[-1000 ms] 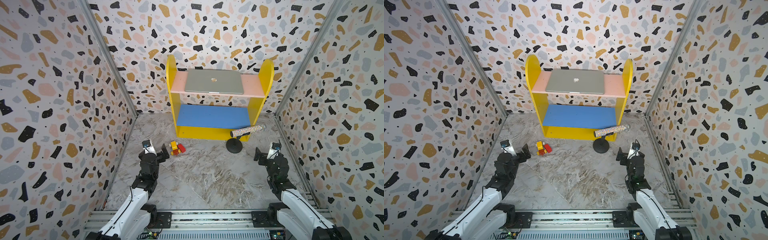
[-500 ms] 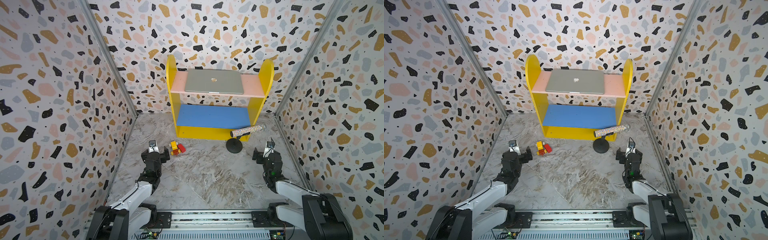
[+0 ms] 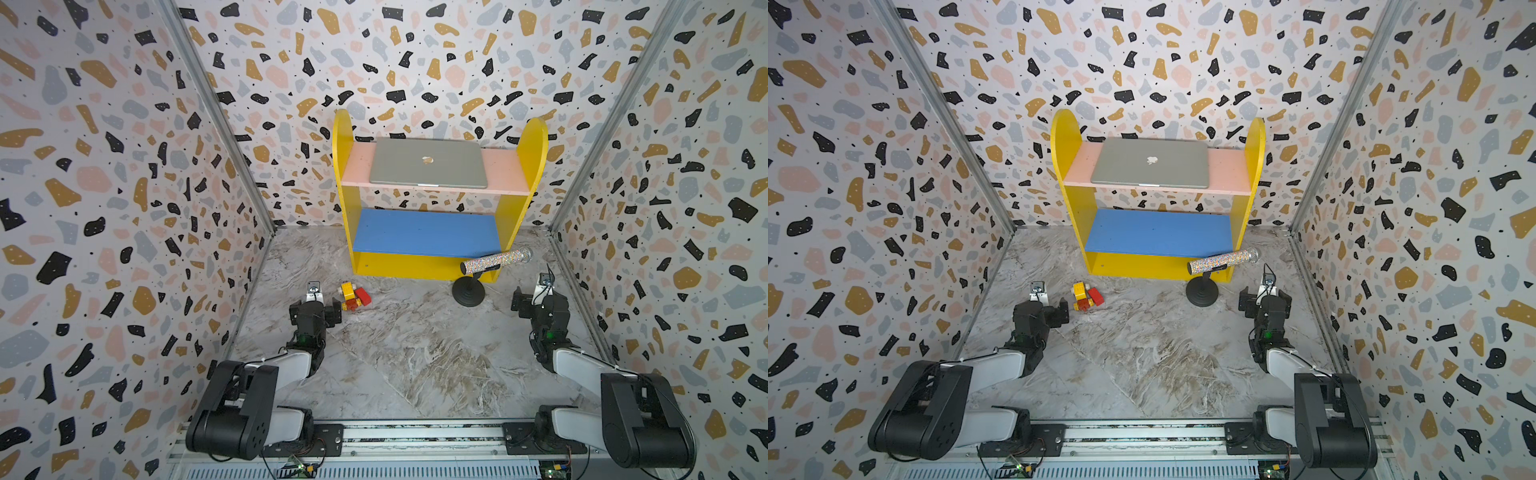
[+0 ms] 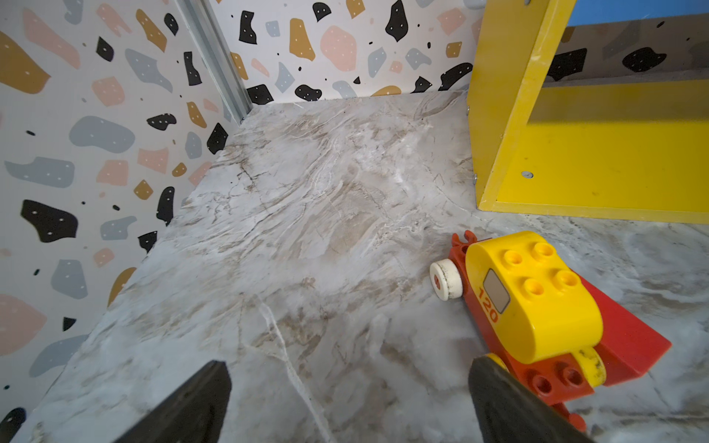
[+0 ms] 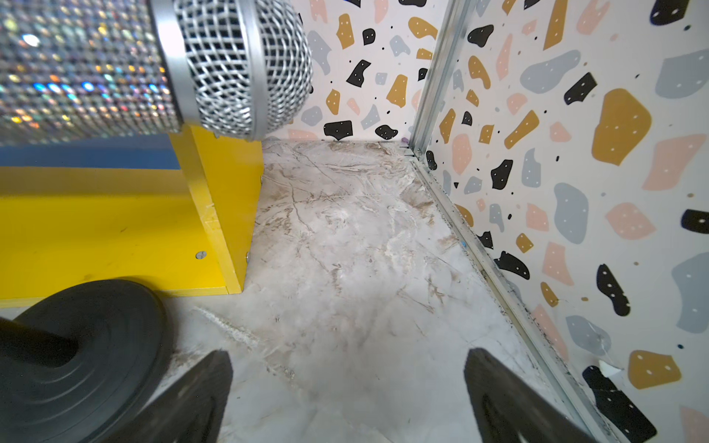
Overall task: Close the laptop lid and set it aside
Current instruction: Reset both arms
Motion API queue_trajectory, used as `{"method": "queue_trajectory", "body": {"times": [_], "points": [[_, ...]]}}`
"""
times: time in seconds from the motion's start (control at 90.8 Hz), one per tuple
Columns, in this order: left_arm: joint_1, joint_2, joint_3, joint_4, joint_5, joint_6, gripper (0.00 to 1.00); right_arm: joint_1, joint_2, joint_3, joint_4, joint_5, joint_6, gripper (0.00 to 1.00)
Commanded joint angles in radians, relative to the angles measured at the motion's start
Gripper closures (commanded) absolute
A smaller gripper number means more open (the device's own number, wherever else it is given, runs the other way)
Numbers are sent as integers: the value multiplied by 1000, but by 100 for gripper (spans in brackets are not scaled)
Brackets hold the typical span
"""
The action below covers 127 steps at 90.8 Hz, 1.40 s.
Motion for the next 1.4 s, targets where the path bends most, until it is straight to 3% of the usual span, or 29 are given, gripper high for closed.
{"method": "queue_trajectory", "body": {"times": [0.0,0.165,0.308,0.374,0.485,0.551,0.617,0.749,1.388], "points": [[9,53,-13,155,52,26,0,-7,-1,47,-101,-12,16,0],[18,58,29,72,105,41,0,-10,96,-80,177,-6,26,0],[20,58,36,56,132,49,1,-12,287,-135,482,-42,8,0],[20,60,38,56,136,51,0,-13,235,-89,300,-54,12,0],[20,53,33,58,134,50,1,-21,246,-10,168,-89,10,0],[18,52,32,59,131,51,0,-22,271,-24,245,-103,5,0],[16,53,32,60,131,51,1,-23,247,-4,165,-118,0,0],[17,52,33,58,131,51,1,-22,257,6,162,-172,-23,0],[18,57,31,66,134,54,1,-22,267,20,151,-204,-37,0]]}}
